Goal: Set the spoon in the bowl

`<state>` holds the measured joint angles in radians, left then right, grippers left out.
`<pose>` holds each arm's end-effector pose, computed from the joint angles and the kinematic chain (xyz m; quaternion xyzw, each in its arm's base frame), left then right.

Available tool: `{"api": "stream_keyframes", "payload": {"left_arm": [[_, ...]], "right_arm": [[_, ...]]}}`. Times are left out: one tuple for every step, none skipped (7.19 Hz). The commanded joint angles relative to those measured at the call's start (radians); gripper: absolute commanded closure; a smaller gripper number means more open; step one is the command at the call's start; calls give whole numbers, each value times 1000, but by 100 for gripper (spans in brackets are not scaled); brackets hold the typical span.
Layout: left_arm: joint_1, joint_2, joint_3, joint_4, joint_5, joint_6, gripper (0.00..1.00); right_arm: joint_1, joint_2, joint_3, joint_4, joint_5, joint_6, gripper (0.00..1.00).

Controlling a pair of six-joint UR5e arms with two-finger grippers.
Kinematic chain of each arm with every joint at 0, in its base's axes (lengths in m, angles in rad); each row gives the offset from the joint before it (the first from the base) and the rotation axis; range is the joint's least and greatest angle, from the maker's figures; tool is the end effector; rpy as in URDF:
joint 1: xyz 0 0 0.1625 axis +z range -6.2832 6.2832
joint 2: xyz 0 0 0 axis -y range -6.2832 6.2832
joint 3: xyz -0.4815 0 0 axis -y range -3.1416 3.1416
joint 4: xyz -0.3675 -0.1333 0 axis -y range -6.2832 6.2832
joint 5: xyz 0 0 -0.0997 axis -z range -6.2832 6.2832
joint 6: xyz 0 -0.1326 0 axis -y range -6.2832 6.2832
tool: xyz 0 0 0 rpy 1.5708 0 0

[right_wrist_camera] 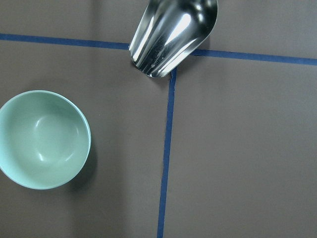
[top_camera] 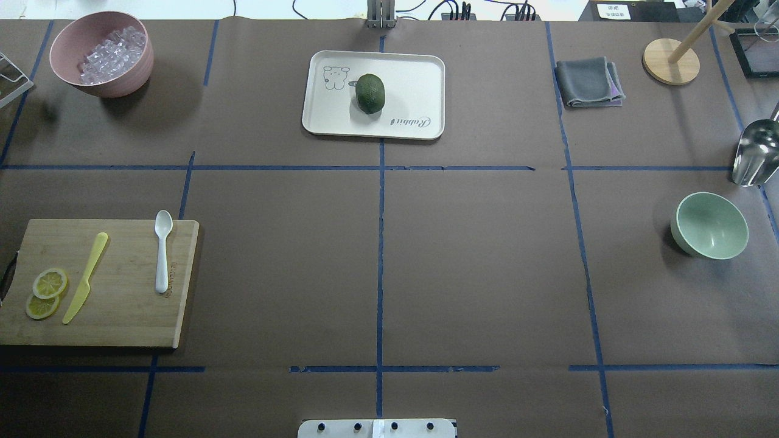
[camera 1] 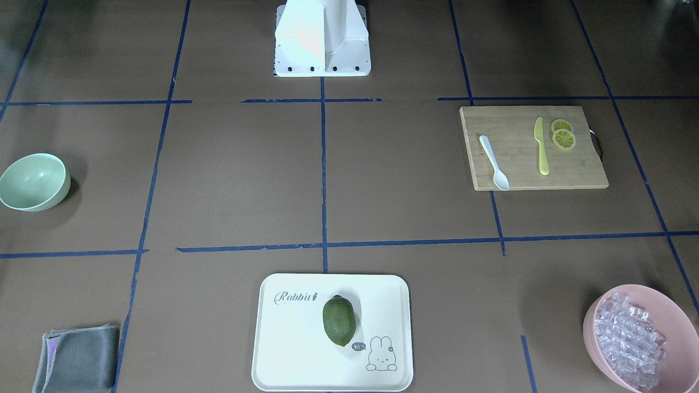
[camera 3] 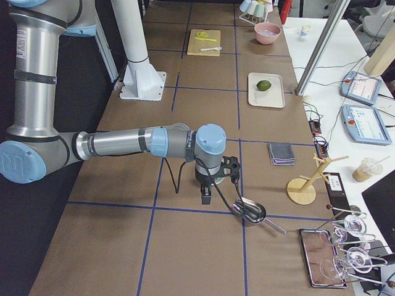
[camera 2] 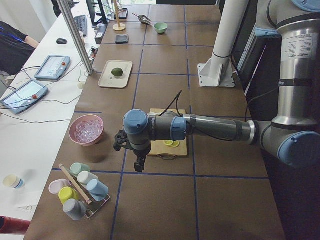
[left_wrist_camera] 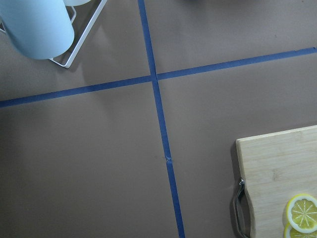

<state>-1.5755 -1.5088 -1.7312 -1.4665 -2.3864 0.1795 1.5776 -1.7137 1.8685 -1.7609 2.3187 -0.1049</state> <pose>-0.0388 -0.4349 0.6984 0.0338 0.3952 0.0790 0.9146 0.0458 -0.3904 0.6831 0.0040 -0.3656 -0.0392 0.9299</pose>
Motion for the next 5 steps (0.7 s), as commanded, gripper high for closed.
{"api": "stream_keyframes", "payload": {"left_arm": [[3, 1, 2, 0, 1, 0, 0], [3, 1, 1, 0, -2, 0, 0], [3, -1, -2, -1, -4, 0, 0], [5, -1, -5, -6, -4, 0, 0], [5, -2, -5, -9, -4, 0, 0]], "right_arm": [[-1, -7, -8, 79, 34, -1, 0], [-13, -12, -15, 89, 34, -6, 0], [-31, -9, -22, 89, 36, 5, 0], [-47, -1, -22, 90, 68, 16, 0], [-83, 0, -16, 98, 121, 33, 0]]}}
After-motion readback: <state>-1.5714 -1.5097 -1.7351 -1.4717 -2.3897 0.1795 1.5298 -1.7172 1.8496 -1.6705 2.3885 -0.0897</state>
